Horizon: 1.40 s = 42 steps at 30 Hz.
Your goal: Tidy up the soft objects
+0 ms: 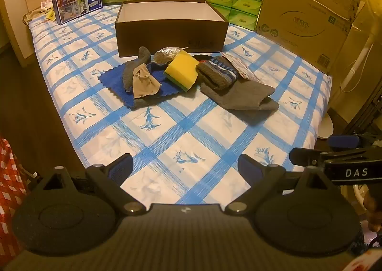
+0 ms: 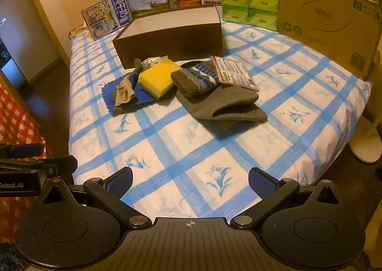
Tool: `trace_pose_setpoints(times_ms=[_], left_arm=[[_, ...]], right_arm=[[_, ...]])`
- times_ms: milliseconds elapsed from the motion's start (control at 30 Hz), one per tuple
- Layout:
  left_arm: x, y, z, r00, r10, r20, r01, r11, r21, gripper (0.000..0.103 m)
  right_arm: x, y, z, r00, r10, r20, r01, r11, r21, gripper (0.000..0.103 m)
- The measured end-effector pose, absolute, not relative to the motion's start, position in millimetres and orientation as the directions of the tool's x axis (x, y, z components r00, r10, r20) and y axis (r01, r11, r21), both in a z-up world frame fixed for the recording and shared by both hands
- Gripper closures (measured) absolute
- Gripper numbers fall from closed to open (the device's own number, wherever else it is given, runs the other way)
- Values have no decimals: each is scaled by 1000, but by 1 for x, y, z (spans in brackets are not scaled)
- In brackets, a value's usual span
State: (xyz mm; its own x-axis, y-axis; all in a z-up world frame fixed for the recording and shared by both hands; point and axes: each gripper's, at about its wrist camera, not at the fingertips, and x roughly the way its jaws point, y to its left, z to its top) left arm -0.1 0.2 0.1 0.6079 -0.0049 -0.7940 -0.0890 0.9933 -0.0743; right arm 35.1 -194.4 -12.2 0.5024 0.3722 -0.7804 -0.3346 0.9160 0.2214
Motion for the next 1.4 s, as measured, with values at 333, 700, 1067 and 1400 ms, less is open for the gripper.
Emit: trace_pose_setpoints(times_ms=[333, 700, 1067, 1400], left_arm=[[0, 0, 0, 607, -4, -795, -88, 994, -72, 10], [0, 0, 0, 605, -6, -796, -87, 993, -73, 10], [1, -2, -5, 606, -7, -796, -85, 994, -74, 10], [1, -2, -5, 605, -6, -796, -86, 994, -72, 10]], right_arm=[[36, -195, -12, 504, 367, -781, -331, 918, 218, 0], [37, -193, -12, 504, 364, -783, -335, 918, 211, 0], [37, -193, -11, 504, 364, -783, -335, 918, 210, 0], [38, -193, -11, 505, 363, -783, -336, 918, 209, 0]])
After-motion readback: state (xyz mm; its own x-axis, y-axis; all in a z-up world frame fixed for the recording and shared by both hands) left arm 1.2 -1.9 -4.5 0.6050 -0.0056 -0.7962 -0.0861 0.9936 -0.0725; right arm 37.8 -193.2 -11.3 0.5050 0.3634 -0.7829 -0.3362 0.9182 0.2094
